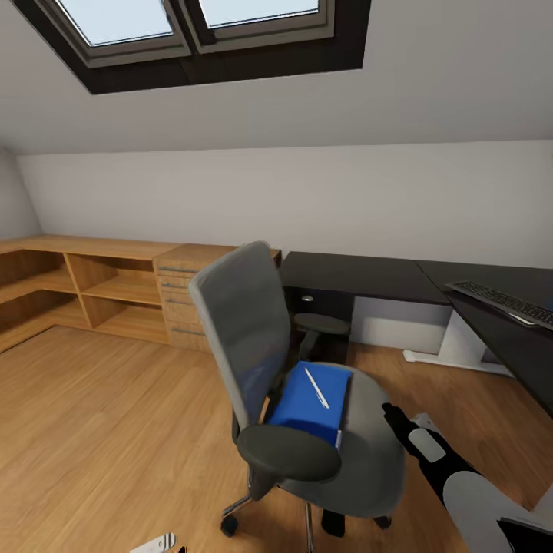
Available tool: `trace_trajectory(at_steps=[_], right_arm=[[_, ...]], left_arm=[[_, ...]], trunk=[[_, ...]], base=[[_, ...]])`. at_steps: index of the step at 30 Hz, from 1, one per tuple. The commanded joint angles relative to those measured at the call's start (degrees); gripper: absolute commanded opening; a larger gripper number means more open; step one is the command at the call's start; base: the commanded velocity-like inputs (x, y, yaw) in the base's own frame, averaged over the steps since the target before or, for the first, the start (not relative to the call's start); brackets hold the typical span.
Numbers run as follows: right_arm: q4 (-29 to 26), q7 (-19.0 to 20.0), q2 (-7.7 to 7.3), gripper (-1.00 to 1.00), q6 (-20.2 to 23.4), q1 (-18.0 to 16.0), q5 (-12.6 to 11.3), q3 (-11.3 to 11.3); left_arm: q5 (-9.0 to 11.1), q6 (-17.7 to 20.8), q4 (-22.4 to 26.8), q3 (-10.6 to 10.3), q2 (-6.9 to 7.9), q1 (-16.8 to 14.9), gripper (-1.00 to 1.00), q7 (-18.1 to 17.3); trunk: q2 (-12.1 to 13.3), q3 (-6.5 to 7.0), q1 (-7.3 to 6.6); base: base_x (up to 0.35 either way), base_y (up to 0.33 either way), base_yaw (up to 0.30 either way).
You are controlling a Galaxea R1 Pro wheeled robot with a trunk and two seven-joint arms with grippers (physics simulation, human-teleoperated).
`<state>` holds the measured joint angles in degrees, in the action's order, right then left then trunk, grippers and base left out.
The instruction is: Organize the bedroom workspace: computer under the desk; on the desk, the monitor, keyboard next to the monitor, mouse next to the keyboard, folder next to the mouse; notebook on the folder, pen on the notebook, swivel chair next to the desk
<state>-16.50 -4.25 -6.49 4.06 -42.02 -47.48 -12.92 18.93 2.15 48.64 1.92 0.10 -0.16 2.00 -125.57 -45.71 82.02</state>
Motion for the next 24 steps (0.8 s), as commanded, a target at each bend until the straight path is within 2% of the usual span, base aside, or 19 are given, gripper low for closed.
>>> trace_trajectory(at_steps=[1, 24], right_arm=[[-0.23, -0.31, -0.01, 1.00, 0.41, 0.01, -0.42, -0.07], [-0.36, -0.23, 0.07, 1.00, 0.51, 0.01, -0.41, 0.00]], left_arm=[[0.58, 0.22, 0.10, -0.08, 0.03, -0.02, 1.00, 0.20], [0.58, 0.22, 0.06, -0.08, -0.01, -0.02, 1.00, 0.20]], trunk=[[-0.02, -0.06, -0.01], [-0.02, -0.06, -0.01]], base=[[0.000, 0.000, 0.276], [0.000, 0.000, 0.282]])
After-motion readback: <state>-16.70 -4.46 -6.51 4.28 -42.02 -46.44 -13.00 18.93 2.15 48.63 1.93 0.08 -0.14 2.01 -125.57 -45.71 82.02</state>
